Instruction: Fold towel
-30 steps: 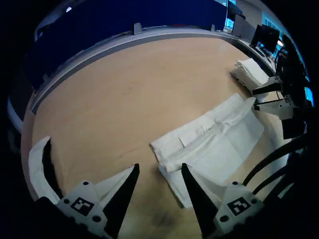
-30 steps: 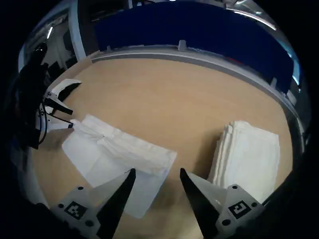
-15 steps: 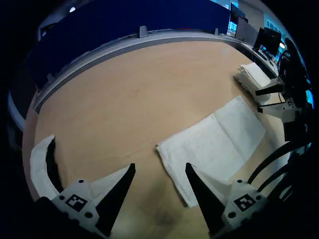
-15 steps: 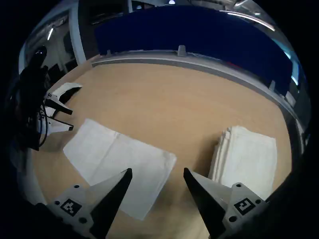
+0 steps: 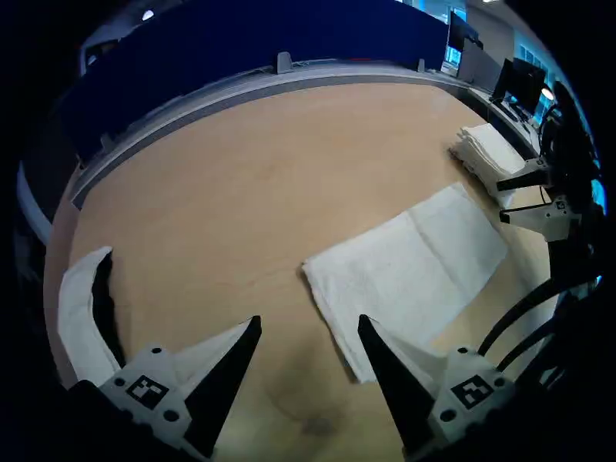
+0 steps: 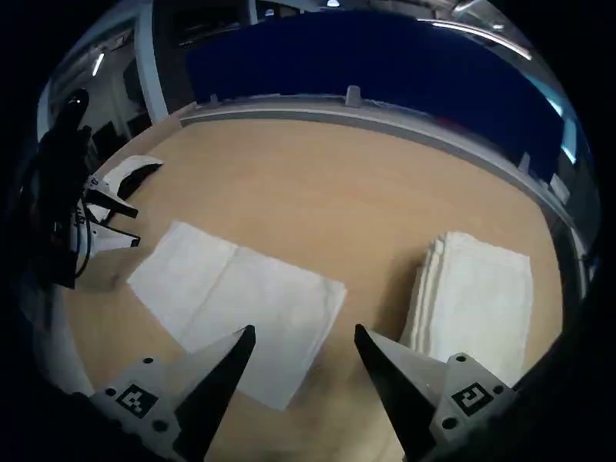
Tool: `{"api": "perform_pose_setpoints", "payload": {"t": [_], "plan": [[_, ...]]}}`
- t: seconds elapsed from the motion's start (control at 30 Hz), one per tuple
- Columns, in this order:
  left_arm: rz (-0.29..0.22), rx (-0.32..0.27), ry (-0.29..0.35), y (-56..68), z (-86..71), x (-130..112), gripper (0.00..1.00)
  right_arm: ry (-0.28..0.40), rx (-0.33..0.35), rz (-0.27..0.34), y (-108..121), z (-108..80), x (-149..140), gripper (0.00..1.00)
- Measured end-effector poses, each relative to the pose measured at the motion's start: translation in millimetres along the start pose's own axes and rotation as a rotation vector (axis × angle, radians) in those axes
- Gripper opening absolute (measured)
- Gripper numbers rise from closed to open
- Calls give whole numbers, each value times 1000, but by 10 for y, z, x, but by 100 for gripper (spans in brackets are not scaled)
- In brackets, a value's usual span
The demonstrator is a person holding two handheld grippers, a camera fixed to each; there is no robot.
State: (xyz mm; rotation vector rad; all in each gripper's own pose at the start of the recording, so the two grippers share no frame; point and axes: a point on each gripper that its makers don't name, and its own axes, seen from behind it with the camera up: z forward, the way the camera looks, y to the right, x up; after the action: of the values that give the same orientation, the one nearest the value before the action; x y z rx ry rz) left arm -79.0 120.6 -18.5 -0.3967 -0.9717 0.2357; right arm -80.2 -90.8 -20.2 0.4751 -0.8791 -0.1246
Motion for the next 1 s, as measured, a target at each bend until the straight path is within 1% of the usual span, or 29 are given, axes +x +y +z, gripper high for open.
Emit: {"api": "perform_pose_setpoints", "payload": {"t": [0.17, 0.4, 0.5, 0.6, 0.7, 0.8, 1.0], "plan": [[-36, 0, -6, 42, -129, -216, 93, -13, 2, 3, -47, -84, -140, 100], [-111, 3, -15, 136, -349, -588, 93, -38, 8, 1, -137, -169, -364, 100], [-132, 8, -20, 181, -426, -734, 93, -49, 9, -1, -178, -201, -457, 100], [-142, 15, -27, 213, -482, -858, 93, -57, 11, -3, -219, -232, -539, 100], [-143, 19, -32, 231, -514, -933, 93, -65, 11, -1, -238, -252, -604, 100], [-144, 22, -31, 223, -537, -956, 93, -69, 11, 4, -241, -257, -642, 100], [-155, 42, -18, 163, -580, -943, 93, -77, 8, -2, -216, -248, -686, 100]]}}
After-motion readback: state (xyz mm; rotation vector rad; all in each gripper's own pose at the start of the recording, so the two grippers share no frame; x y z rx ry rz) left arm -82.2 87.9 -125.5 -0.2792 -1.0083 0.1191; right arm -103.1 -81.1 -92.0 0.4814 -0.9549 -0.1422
